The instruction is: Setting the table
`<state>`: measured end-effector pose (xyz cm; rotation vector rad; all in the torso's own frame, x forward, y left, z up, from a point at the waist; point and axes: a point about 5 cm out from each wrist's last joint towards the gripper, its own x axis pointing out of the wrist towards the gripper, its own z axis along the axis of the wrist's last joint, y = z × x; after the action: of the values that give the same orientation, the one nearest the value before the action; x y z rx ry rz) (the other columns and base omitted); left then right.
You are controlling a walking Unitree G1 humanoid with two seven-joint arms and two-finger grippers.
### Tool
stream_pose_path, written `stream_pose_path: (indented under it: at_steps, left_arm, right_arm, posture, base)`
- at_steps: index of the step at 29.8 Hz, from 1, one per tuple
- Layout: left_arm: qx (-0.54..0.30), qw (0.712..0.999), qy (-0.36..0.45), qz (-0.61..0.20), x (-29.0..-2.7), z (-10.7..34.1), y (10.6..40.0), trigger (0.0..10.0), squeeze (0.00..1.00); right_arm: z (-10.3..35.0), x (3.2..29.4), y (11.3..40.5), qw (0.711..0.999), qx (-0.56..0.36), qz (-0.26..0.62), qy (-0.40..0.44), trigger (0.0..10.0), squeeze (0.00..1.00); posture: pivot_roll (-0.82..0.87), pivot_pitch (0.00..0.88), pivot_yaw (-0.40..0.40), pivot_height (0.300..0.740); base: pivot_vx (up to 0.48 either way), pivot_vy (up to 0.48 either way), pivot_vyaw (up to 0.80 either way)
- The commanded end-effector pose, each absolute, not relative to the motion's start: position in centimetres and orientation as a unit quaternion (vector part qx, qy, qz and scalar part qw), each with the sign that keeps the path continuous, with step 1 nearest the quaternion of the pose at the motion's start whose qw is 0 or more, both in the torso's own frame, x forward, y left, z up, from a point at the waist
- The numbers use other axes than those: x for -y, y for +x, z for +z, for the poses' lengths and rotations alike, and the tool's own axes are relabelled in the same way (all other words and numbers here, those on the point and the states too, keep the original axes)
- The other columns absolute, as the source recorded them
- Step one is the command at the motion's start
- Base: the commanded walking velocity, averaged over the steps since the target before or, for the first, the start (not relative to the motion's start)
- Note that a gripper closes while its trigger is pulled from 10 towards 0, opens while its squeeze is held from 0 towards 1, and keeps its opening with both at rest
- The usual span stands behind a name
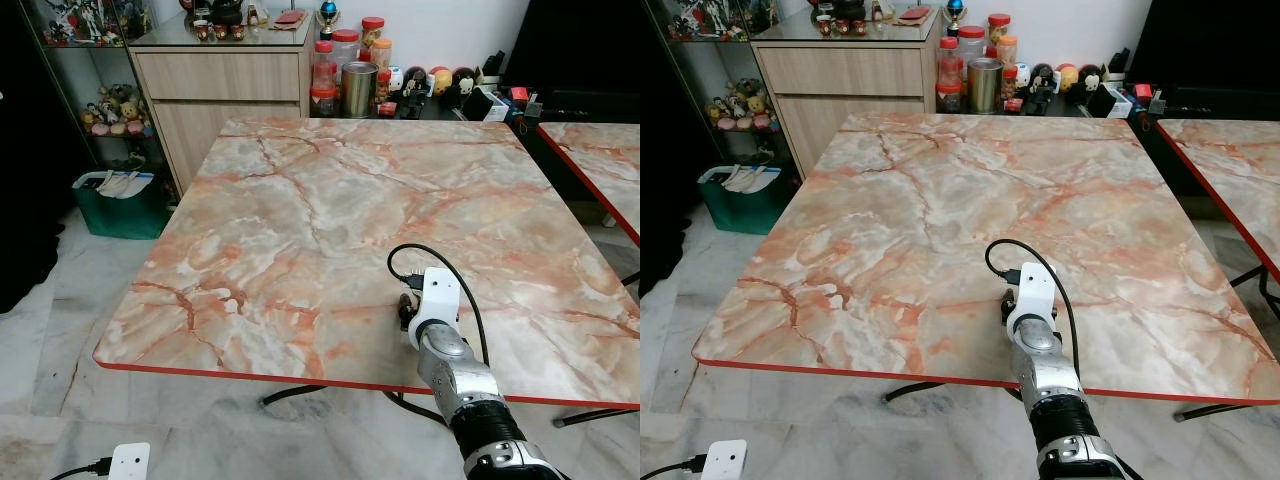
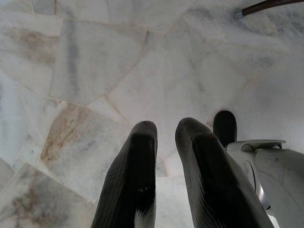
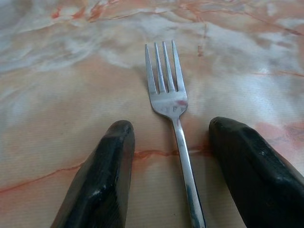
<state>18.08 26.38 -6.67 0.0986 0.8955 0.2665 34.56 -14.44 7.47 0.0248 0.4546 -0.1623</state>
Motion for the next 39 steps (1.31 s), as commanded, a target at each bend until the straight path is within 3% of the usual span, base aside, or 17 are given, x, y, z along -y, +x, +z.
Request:
stream_pose_path:
  at_steps: [1, 39]
  left_arm:
    - [-0.44, 0.888, 0.046, 0.127, -26.48, -6.88, 17.61, 10.0, 0.0]
    - [-0.446, 0.886, 0.04, 0.122, -26.32, -7.07, 17.35, 10.0, 0.0]
  right_arm:
    - [7.18, 14.61, 34.54, 0.967, -0.238, -0.087, 0.013, 0.0, 0.0]
    - [7.1, 14.45, 34.42, 0.966, -0.244, -0.08, 0.011, 0.0, 0.0]
  posture:
    - [0.03, 0.069, -0.008, 0.74]
    - [0.02, 0.082, -0.008, 0.74]
  base:
    - [0.0, 0.0, 0.0]
    - [0.0, 0.0, 0.0]
